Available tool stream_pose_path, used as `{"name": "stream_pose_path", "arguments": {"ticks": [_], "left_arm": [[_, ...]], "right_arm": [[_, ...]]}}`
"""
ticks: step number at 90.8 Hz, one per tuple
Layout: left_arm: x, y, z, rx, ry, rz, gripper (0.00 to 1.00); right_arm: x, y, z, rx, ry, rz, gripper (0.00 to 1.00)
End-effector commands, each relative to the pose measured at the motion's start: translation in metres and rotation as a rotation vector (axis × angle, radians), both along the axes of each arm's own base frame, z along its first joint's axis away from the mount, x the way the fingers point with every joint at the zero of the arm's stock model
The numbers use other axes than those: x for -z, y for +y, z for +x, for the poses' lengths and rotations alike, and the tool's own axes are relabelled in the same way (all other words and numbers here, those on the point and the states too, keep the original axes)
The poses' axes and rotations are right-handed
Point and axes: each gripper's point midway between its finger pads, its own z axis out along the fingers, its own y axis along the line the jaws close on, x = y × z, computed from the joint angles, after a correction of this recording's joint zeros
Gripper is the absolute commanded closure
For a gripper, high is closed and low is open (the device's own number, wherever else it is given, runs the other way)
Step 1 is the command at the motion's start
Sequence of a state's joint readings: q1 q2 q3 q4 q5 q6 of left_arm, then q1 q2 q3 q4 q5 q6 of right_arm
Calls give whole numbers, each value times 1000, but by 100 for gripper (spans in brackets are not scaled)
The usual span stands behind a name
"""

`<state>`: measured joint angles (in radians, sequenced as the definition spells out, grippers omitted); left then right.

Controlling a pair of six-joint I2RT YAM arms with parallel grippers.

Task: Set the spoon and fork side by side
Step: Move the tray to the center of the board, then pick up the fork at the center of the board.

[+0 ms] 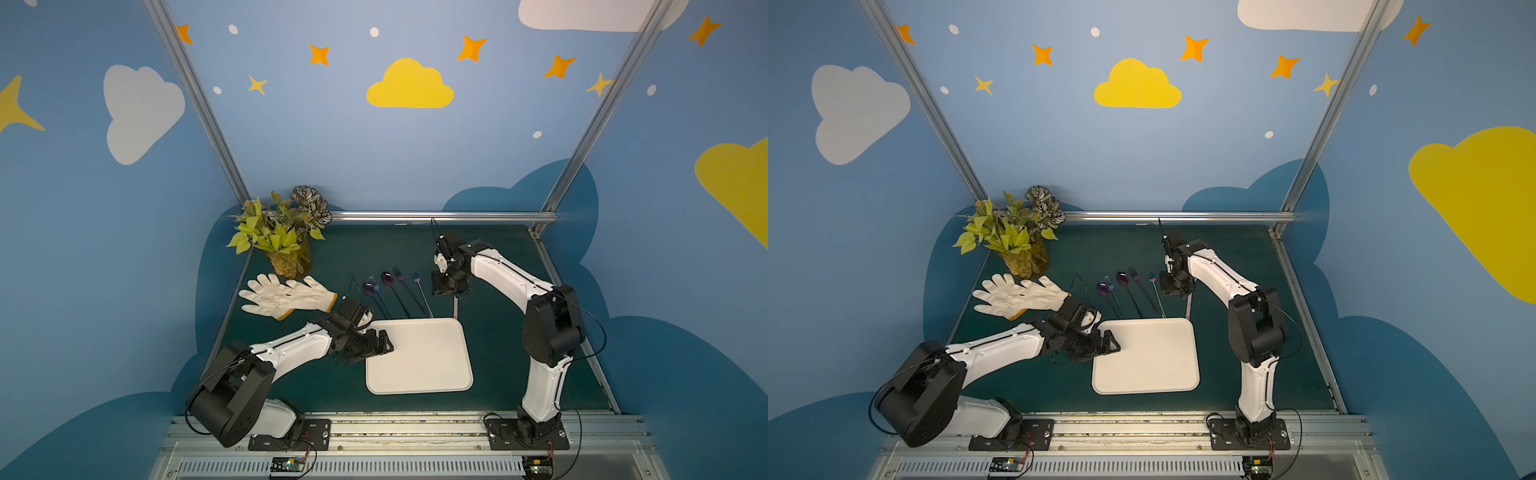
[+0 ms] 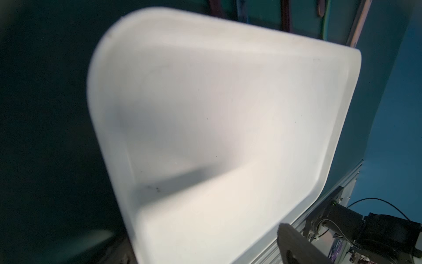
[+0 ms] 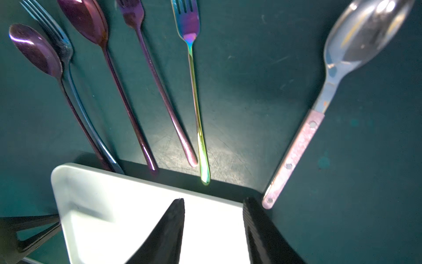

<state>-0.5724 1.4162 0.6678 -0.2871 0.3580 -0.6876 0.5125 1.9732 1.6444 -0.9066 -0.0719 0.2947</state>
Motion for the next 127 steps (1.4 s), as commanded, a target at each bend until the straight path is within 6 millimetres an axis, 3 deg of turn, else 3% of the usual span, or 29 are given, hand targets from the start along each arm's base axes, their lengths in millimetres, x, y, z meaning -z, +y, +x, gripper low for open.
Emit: {"name": "stream_pose_path", "arguments": {"ticks": [1,16,33,45,61,90,111,127], "left_arm": [[-1,10,2,19,-21,73,0],[-8,41,-3,-38,-49,163,0],[-44,83,-2,-129,-199,239,0],[-67,106,-5,-222,-276,210,0],[-78,127,-12,-309,-338,152,0],[-78,131,-18,-336,-367,124,0],[-77,131,-18,-328,-356,128,0],[-77,134,-18,-343,-364,138,0]], "right_arm": [[8,17,3,-51,18,-7,55],[23,34,24,-73,-16,-61,56],[43,39,43,-72,-24,-99,60],[55,36,47,-81,-18,-131,61],[67,34,53,-84,3,-125,61],[92,42,61,-96,42,-137,69],[103,37,63,-82,48,-174,86],[96,38,68,-75,15,-179,100]]}}
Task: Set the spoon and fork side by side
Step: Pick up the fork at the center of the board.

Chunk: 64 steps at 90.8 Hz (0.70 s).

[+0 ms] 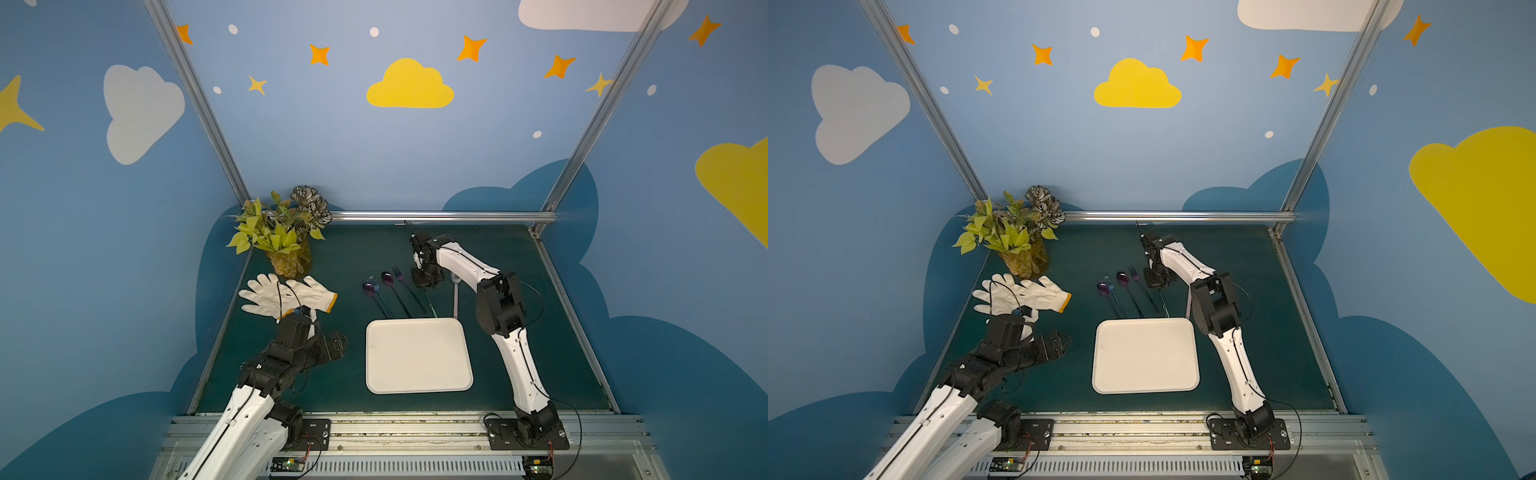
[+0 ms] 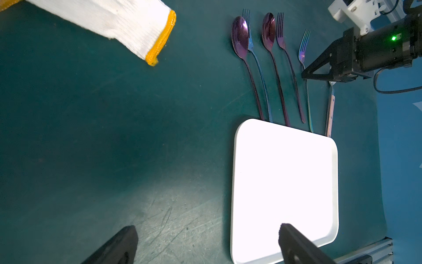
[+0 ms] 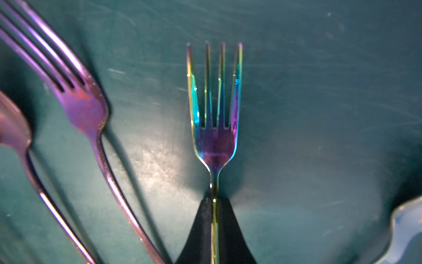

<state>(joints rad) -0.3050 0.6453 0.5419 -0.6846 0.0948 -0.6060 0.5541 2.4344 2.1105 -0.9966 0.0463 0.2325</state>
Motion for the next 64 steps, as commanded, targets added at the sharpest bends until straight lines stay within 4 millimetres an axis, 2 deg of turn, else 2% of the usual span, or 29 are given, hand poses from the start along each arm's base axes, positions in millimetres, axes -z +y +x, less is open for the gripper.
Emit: {"name": "stream_pose_path", "arguments": {"ticks": [1,9,16,27,40,53,60,64], "left_arm": [[-1,3,-2,-4,-5,14,0],[-2,4,-2,-9,-9,15,0],[-3,5,-2,-10,-16,16,0],[-5,6,-2,-13,-22,16,0],[-6,7,-2,-13,-16,25,0],[-7,5,-2,-2,-1,27,0],[-8,3,-2,13,10,27,0],[-9,1,-1,24,15,28,0]], "right_arm": [[19,0,3,2,3,-27,100],[7,-2,11,-2,-42,-38,100],[-15,-4,21,-4,-103,-44,100],[-61,-6,36,-1,-210,-28,100],[-120,-9,39,39,-309,30,100],[-163,-14,26,111,-343,85,100],[-178,-18,7,174,-315,115,100],[-180,-18,-8,204,-290,121,100]]}}
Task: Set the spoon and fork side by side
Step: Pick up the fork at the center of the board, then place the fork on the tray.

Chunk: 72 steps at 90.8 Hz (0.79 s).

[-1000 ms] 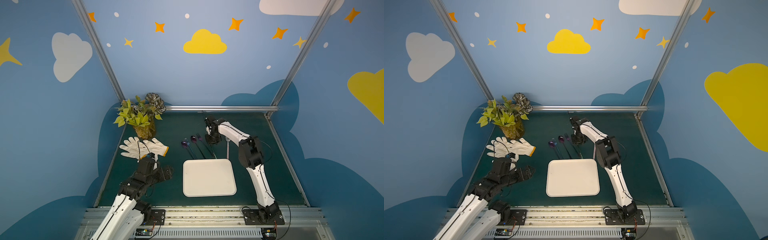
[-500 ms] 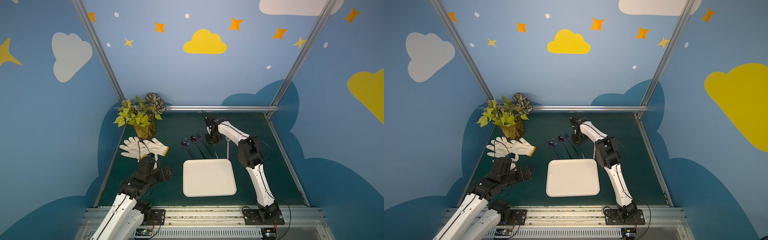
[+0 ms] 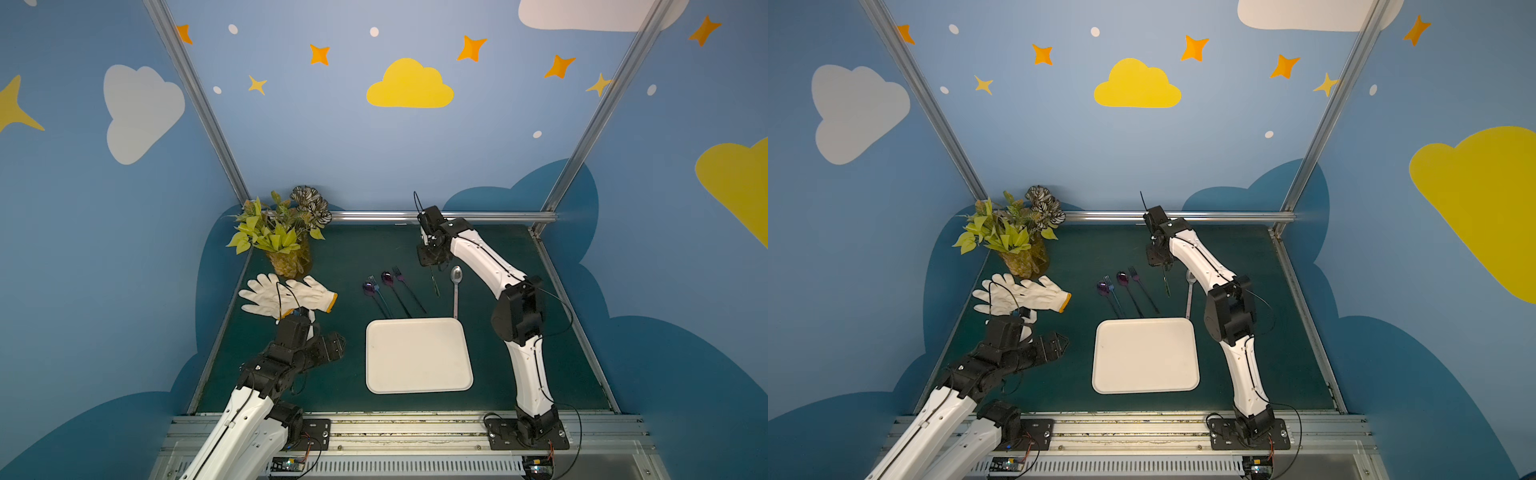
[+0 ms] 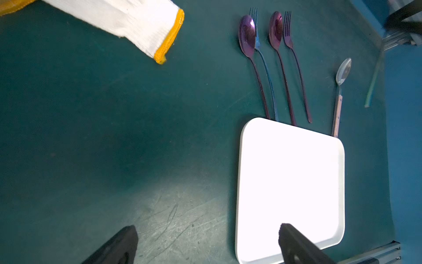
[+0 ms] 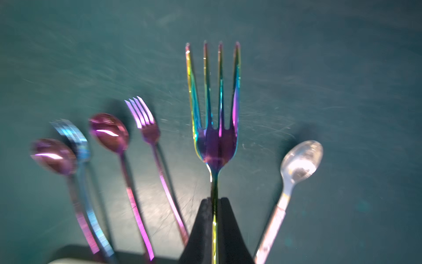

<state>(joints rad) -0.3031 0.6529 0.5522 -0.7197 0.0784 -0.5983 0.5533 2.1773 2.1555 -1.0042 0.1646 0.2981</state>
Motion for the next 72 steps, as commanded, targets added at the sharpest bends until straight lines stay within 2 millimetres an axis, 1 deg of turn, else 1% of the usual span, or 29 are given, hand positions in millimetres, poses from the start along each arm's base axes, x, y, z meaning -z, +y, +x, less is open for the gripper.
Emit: {"name": "stream_pose_path", "arguments": {"ticks": [1,4,7,11,13,14,18,21,22,23,24,26,29,33,35,37,40,41,44,45,47,49,51,55,62,65,72], "left_arm": [[-12,-4,2,35,-7,2,0],[-12,-5,2,46,-1,2,0],[-13,-7,3,56,1,1,0],[-14,-8,3,69,2,-2,0],[-15,-9,3,74,2,-4,0],[-15,-10,3,77,2,-5,0],[-16,-11,3,87,-3,-9,0],[-18,-13,3,96,-9,-15,0],[-19,-13,3,98,-12,-17,0],[-19,-14,3,100,-14,-20,0],[-19,-14,3,104,-17,-22,0],[-21,-15,3,109,-24,-28,0],[-22,-17,2,115,-32,-38,0],[-22,-19,2,121,-40,-51,0],[-22,-20,2,124,-46,-58,0],[-22,-21,3,127,-49,-63,0],[-21,-22,3,129,-52,-69,0],[-21,-22,3,130,-53,-71,0],[-21,-23,3,133,-56,-74,0],[-21,-23,3,134,-57,-74,0],[-22,-24,4,137,-58,-73,0],[-22,-24,4,140,-61,-72,0],[-22,-24,4,141,-62,-69,0],[-22,-25,3,144,-67,-67,0],[-23,-27,2,153,-76,-72,0],[-23,-28,1,159,-79,-75,0],[-24,-31,-1,173,-83,-76,0]], "right_arm": [[-37,-7,-34,103,17,64,100],[-35,-6,-47,121,37,67,100],[-38,-6,-62,139,43,71,100],[-37,-3,-82,157,55,74,100],[-35,2,-95,158,65,77,100],[-30,3,-101,163,77,73,100],[-26,12,-125,172,96,87,100],[-19,18,-142,181,113,90,100],[-17,21,-149,178,117,92,100],[-12,27,-161,180,126,95,100],[-12,27,-161,180,126,95,100],[-8,28,-169,194,132,100,100],[-2,37,-185,191,138,102,100],[6,47,-202,196,141,111,100],[13,54,-213,199,150,113,100],[15,55,-215,203,151,116,100],[23,63,-224,201,162,113,100],[27,69,-230,196,171,111,100],[33,76,-238,192,183,109,100],[33,76,-238,192,183,109,100],[40,84,-243,185,193,102,100],[42,87,-245,183,195,100,100],[47,96,-250,170,201,92,100],[54,107,-257,155,209,81,100],[64,124,-264,150,228,82,100],[71,129,-265,153,239,79,100],[83,137,-265,163,251,78,100]]}}
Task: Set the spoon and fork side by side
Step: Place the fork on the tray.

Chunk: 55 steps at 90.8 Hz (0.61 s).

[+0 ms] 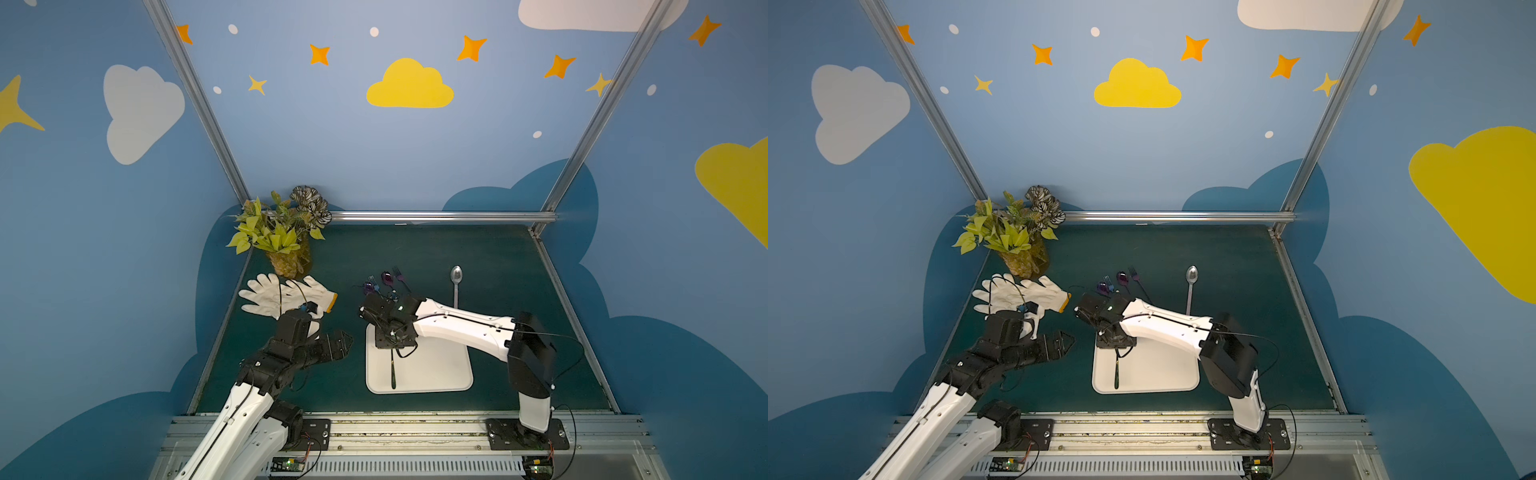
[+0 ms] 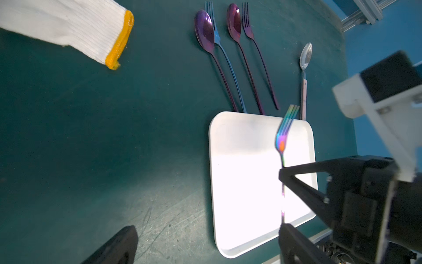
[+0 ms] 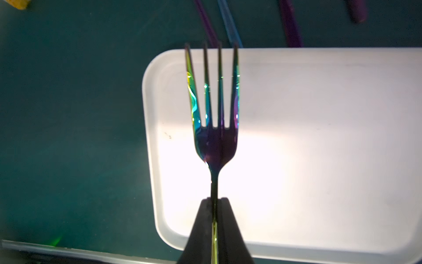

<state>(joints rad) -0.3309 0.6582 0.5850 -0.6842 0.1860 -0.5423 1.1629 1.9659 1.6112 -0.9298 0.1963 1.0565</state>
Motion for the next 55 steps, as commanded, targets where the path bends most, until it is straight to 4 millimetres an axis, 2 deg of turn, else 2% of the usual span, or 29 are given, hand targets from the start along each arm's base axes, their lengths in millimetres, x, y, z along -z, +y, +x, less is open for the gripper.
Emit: {"name": "stream_pose_path", "arguments": {"ticks": [1,39,55], "left_arm": [[-4,-6,-1,35,-29,-9,0],[-7,-6,-5,41,-37,-4,0],[-7,-6,-6,41,-36,-2,0]], "right_arm": [[7,19,2,55,2,35,100],[38,30,7,33,20,-15,100],[48,27,11,37,30,-38,100]]}}
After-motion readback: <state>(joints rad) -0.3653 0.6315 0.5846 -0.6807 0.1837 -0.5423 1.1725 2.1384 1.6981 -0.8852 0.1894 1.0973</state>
